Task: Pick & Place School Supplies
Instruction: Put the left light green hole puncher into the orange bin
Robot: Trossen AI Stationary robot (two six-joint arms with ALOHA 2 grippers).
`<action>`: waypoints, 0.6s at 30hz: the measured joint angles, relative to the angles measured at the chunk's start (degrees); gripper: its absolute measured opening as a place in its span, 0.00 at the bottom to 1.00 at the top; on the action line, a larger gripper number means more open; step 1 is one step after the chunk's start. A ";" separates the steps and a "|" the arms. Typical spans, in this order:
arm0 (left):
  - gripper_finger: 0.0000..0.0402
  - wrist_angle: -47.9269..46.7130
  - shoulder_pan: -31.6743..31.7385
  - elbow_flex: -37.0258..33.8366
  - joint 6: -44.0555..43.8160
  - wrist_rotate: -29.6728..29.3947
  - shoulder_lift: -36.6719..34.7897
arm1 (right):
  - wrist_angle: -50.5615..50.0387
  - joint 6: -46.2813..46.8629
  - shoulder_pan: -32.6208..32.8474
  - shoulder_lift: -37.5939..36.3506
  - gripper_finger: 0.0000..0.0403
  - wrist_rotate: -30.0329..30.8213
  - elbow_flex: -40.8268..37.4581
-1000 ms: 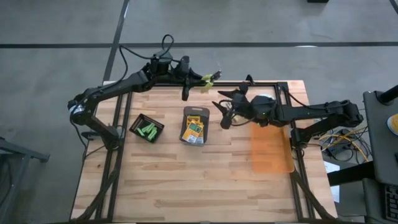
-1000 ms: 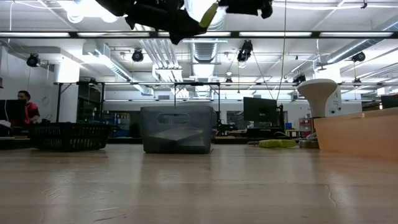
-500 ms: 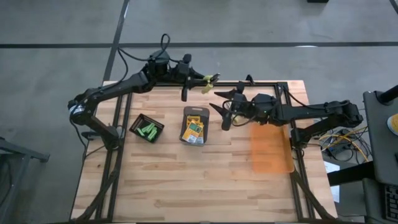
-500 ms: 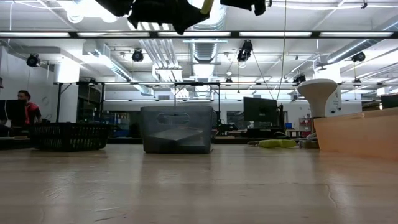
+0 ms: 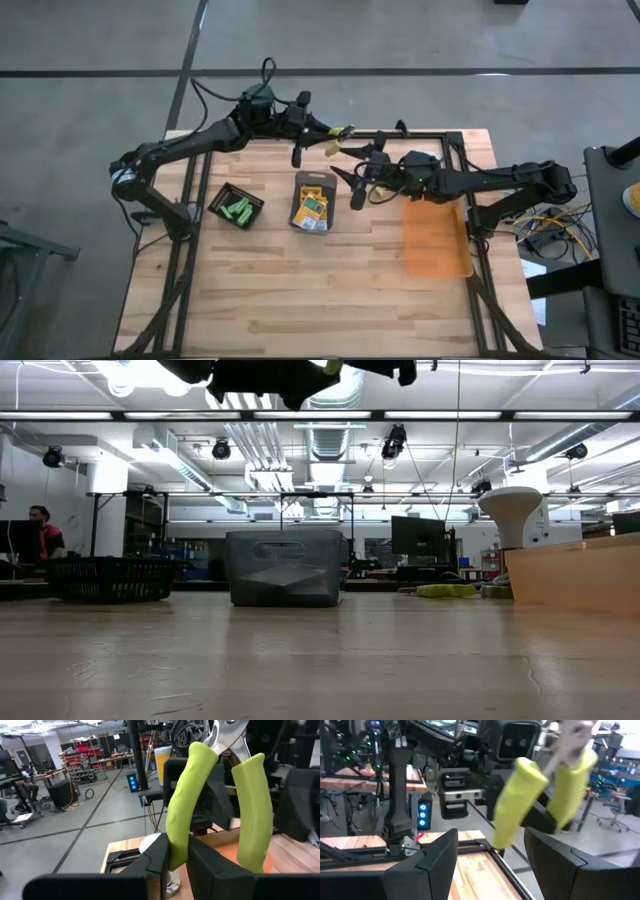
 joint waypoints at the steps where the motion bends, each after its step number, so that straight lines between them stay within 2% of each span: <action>1: 0.13 0.01 -0.04 0.00 -0.01 -0.01 0.00 | 1.04 -0.10 -0.20 0.61 0.56 -0.63 0.00; 11: 0.13 -0.02 -0.18 -0.02 -0.83 0.60 0.00 | 7.99 -2.91 -1.46 2.86 0.56 -1.78 0.00; 18: 0.13 -0.03 -0.53 -0.02 -0.76 1.05 0.00 | 9.09 -1.53 -2.02 3.54 0.56 -6.74 0.00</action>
